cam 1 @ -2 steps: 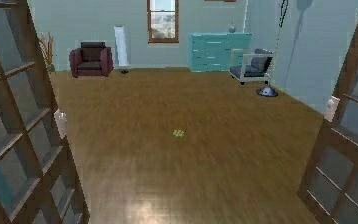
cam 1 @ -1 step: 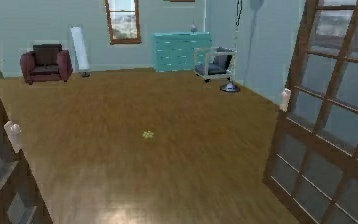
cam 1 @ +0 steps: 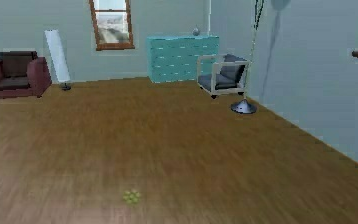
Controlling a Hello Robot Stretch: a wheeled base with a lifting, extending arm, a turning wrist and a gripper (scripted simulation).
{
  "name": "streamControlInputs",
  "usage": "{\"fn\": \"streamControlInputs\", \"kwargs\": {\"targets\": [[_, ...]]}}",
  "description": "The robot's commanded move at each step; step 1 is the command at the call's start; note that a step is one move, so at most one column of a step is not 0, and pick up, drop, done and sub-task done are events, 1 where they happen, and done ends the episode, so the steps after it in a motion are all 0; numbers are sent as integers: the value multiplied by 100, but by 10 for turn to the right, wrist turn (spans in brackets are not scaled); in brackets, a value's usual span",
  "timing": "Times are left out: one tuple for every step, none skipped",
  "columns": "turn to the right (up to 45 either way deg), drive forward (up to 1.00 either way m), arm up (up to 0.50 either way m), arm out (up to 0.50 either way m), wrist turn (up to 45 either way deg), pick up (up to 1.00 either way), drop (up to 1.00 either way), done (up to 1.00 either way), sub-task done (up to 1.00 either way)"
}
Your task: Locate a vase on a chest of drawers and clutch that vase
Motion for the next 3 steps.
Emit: {"fn": "streamControlInputs", "kwargs": {"targets": [[0,55,0,0,0,0,0,0,0],[240,0,0,0,0,0,0,0,0],[0,80,0,0,0,0,0,0,0]]}}
